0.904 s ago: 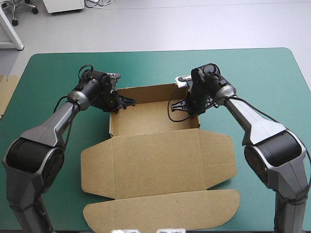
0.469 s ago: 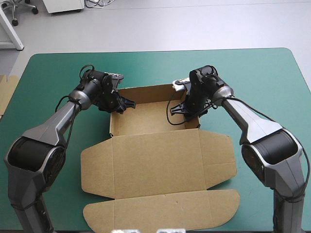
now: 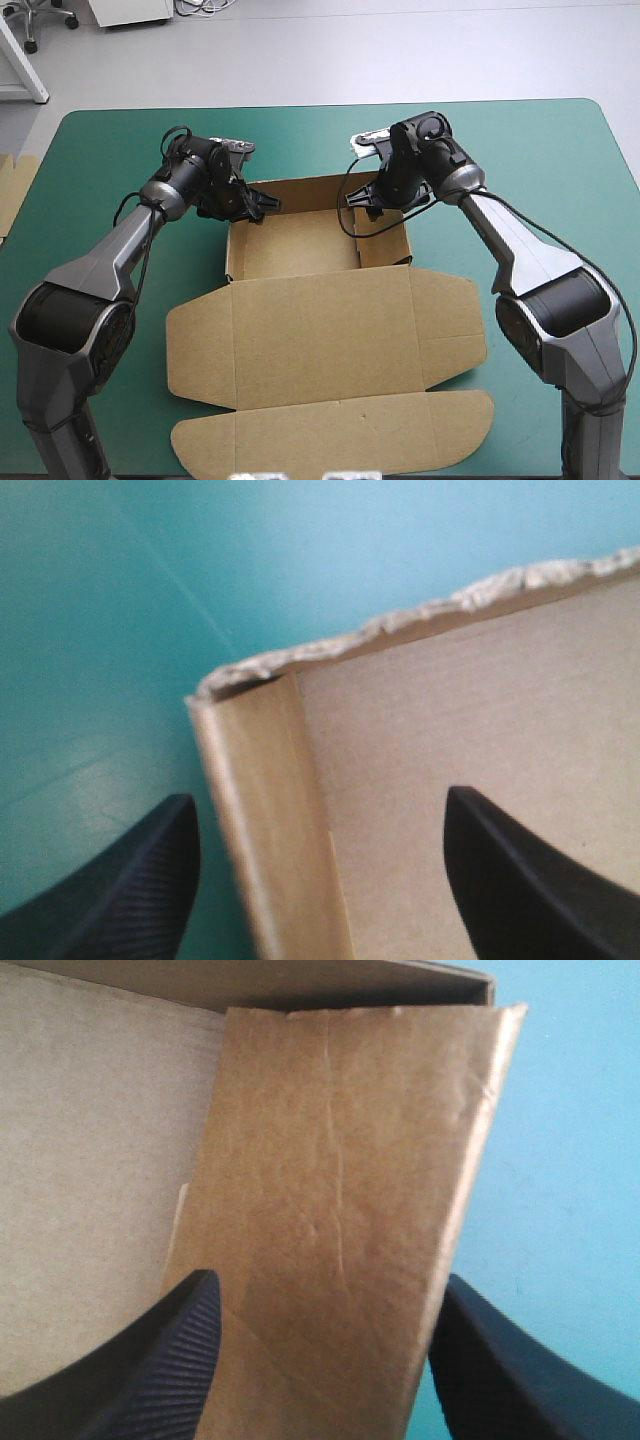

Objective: Fold the box

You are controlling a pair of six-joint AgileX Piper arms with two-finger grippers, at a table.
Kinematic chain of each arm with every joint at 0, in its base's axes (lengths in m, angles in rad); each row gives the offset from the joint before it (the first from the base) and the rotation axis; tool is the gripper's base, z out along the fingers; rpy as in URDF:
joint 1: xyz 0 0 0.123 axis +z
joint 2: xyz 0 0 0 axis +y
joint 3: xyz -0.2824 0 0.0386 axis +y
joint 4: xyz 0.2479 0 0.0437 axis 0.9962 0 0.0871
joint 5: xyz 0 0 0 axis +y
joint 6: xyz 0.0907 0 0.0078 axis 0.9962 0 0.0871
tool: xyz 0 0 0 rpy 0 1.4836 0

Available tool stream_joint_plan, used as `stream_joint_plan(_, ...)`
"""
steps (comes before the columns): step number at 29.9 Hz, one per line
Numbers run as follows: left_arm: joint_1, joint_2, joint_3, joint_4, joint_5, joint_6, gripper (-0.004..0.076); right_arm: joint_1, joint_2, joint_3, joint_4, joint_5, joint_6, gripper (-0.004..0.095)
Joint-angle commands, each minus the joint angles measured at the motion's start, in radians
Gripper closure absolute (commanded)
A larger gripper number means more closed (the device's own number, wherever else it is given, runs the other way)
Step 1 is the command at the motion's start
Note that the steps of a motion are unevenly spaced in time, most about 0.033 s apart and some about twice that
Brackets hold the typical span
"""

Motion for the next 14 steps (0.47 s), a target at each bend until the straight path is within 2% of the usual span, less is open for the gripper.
stream_joint_plan(1,-0.006,-0.081,-0.034,-0.004,-0.039,-0.004,0.0221,-0.003,-0.062,-0.033,-0.007,0.012,-0.002,0.0337)
stream_joint_plan(7,-0.006,-0.162,-0.034,0.006,-0.092,-0.004,0.0221,-0.003,-0.082,-0.072,-0.01,0.012,0.001,0.0341)
stream_joint_plan(14,-0.006,-0.296,-0.034,0.038,-0.121,0.001,0.0224,-0.003,-0.195,-0.075,-0.083,0.012,0.001,0.0349)
